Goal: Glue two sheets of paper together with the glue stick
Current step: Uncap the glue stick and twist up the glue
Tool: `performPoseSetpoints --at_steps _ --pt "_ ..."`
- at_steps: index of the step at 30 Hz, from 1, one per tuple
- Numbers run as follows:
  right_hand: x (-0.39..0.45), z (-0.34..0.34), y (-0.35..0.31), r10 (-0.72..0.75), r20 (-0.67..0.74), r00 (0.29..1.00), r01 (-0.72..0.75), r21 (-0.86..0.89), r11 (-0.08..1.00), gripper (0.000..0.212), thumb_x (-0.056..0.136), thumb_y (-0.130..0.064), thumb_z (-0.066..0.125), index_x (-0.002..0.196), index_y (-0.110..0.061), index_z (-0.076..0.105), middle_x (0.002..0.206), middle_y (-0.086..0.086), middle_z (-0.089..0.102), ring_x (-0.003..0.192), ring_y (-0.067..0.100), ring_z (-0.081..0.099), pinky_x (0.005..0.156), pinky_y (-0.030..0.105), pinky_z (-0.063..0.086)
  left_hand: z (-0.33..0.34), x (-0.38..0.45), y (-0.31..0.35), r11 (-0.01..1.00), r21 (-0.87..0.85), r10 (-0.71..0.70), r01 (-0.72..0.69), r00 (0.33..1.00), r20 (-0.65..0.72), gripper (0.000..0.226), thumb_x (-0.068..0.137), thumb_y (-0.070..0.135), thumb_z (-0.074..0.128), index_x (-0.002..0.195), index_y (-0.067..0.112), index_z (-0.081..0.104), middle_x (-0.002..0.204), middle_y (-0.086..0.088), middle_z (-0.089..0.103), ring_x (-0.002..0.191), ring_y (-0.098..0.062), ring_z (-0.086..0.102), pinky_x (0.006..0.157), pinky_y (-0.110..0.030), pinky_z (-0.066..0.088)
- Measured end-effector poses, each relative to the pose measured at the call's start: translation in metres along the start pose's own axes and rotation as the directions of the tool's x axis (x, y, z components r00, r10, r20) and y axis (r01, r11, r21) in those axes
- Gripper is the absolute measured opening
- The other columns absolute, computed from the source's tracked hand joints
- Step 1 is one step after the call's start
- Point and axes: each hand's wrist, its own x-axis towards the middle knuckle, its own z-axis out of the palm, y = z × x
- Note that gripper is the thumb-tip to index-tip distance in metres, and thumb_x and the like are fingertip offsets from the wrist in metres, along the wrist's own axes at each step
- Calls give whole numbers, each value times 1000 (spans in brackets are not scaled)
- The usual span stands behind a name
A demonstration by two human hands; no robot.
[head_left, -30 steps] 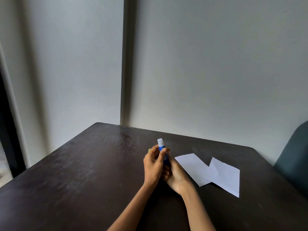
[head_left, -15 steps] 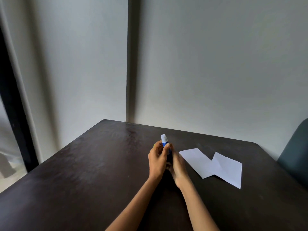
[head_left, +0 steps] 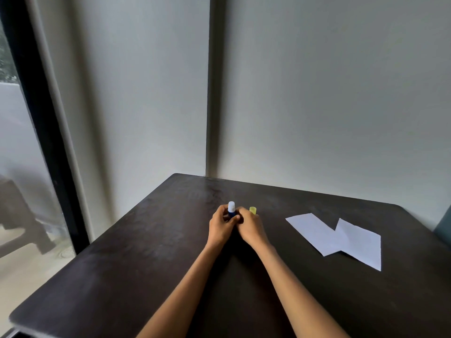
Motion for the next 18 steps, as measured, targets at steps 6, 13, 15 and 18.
performPoseSetpoints --at_steps 6,13,15,18 --pt "1 3 4 23 15 1000 -23 -1 1000 25 91 -11 44 111 -15 58 98 11 63 95 30 63 69 29 45 5 3 -2 999 31 -17 17 1000 10 12 88 6 58 97 14 57 87 1 61 90 -19 59 72 -21 43" --pt "-15 -23 18 20 40 999 -20 -9 1000 52 84 -7 62 132 -14 43 128 8 52 113 20 55 95 29 45 4 -18 7 978 95 203 -187 956 -214 59 86 16 65 138 12 37 134 0 39 125 -12 41 104 -25 34" --pt "-26 -46 34 48 -77 996 -55 -88 995 47 85 -7 57 130 -13 44 129 9 51 119 22 51 97 31 42 16 -32 16 930 146 365 -337 897 -250 33 88 14 59 118 21 47 117 1 49 108 -15 53 93 -24 42" --pt "-41 -85 59 147 -266 953 -200 -187 962 38 88 -5 48 126 -10 48 129 12 54 124 27 47 98 37 41 54 -49 34 911 82 413 -405 903 -119 18 89 12 52 101 25 50 98 8 56 82 -4 55 77 -18 46"
